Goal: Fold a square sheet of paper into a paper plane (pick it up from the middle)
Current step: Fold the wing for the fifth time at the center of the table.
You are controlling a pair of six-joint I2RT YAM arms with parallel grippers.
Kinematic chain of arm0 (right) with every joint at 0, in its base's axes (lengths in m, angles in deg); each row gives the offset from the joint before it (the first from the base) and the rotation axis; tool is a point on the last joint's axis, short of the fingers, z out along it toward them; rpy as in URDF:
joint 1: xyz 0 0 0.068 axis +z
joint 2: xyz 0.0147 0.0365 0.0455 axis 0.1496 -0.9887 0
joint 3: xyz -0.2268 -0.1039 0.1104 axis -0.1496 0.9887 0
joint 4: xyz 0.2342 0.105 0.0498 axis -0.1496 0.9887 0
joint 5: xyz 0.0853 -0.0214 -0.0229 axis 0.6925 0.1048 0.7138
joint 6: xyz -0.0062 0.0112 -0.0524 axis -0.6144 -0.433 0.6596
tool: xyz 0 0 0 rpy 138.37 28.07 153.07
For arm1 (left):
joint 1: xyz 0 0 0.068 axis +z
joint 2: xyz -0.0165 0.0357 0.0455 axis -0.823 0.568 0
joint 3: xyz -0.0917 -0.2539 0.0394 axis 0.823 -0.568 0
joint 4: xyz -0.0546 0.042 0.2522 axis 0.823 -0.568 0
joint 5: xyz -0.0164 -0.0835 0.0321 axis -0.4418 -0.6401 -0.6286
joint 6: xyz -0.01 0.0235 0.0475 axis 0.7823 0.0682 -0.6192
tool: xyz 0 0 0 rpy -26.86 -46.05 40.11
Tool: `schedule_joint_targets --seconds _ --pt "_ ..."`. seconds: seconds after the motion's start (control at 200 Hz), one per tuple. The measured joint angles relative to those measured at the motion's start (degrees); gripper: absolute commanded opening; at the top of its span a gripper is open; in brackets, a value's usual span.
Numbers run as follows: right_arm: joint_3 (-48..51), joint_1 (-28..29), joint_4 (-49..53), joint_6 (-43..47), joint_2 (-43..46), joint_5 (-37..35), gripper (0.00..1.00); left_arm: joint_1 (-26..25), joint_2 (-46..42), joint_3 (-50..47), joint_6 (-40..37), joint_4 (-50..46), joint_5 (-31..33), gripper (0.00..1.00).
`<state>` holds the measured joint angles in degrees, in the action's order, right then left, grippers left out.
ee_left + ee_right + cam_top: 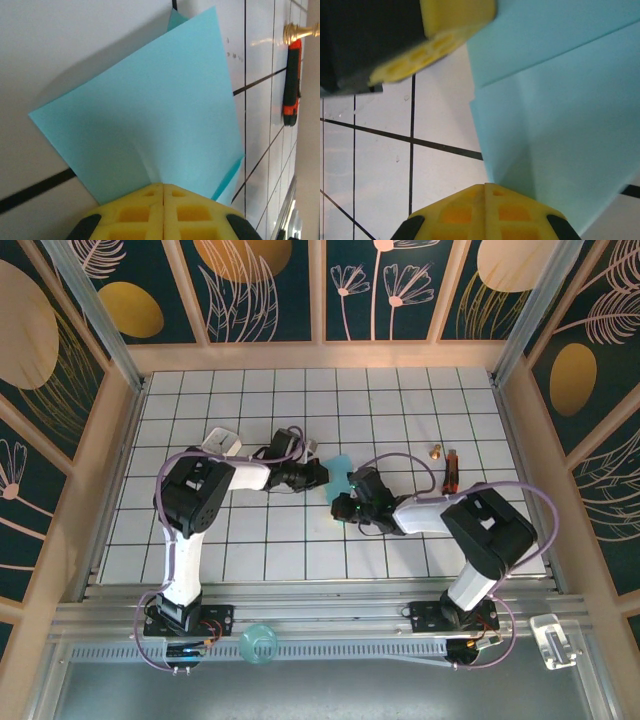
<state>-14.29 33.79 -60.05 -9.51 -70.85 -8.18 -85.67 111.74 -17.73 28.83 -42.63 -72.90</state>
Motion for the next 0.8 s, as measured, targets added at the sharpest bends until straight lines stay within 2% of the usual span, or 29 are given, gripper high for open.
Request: schedule_joint_targets --seconds 0.145,0.245,0.455,0.55,0.621,0.716,0.801 --pt "-1.01 1.88 -3.26 -2.62 -1.03 0.52 0.05 0.76 3.56 7.65 -7.54 -9.01 -4.17 0.10" --pt "-0.83 1.18 -3.69 -2.86 1.51 0.90 0.06 0.94 6.01 13.11 -14.21 -15.78 -5.57 0.08" --pt "2.99 -7.93 1.90 0.61 16.65 1.51 0.11 0.85 7.96 18.91 -27.78 -25.86 -6.60 0.08" --pt "4.33 -12.55 4.72 2.73 21.18 1.77 0.16 0.42 9.46 22.67 -31.89 -30.77 -6.78 0.14" --pt "5.38 -15.45 6.51 3.89 22.53 2.12 0.20 0.07 10.27 25.16 -33.46 -32.57 -6.25 0.23" --pt "6.45 -17.99 8.52 4.90 22.53 3.08 0.23 -0.31 9.70 26.29 -33.16 -32.04 -4.57 0.35" --pt "7.13 -18.93 9.51 5.44 22.53 4.15 0.26 -0.55 6.67 23.76 -31.01 -28.65 -2.62 0.39"
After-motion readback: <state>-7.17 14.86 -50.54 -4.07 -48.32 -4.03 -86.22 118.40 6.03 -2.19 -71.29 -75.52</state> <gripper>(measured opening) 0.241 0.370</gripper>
